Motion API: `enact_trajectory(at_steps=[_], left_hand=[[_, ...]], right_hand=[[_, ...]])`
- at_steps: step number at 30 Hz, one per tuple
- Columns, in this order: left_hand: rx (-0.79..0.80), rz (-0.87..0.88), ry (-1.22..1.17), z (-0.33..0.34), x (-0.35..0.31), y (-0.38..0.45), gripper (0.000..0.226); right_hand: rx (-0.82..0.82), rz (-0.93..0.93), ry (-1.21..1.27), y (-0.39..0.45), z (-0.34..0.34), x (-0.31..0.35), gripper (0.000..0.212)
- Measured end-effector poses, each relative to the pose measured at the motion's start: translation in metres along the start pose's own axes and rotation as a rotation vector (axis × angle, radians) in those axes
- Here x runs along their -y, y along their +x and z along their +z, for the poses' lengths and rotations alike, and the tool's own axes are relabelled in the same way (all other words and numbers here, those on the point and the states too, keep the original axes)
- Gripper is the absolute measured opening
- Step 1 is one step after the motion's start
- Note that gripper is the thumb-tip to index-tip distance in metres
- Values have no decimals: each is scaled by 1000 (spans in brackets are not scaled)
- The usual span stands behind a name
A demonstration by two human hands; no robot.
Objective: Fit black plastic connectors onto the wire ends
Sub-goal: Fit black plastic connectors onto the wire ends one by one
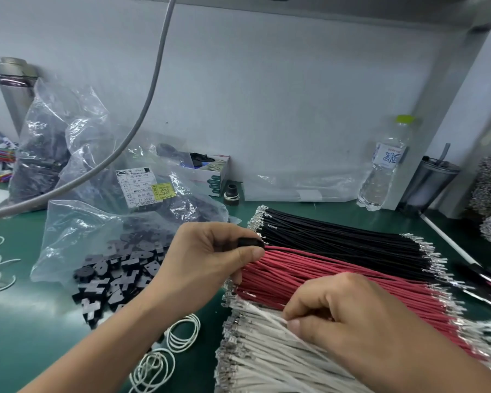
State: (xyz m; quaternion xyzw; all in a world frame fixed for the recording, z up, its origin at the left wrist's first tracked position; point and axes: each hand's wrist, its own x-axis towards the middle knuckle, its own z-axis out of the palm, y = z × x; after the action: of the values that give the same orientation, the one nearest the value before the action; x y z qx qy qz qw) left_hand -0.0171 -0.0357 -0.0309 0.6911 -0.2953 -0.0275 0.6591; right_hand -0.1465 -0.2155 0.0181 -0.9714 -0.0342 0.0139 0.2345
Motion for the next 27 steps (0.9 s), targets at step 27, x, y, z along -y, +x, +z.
enact_trajectory(at_steps=[27], left_hand=[[43, -78, -91, 2, -14, -3, 20]], right_hand=[[-796, -220, 12, 2, 16, -32, 15]])
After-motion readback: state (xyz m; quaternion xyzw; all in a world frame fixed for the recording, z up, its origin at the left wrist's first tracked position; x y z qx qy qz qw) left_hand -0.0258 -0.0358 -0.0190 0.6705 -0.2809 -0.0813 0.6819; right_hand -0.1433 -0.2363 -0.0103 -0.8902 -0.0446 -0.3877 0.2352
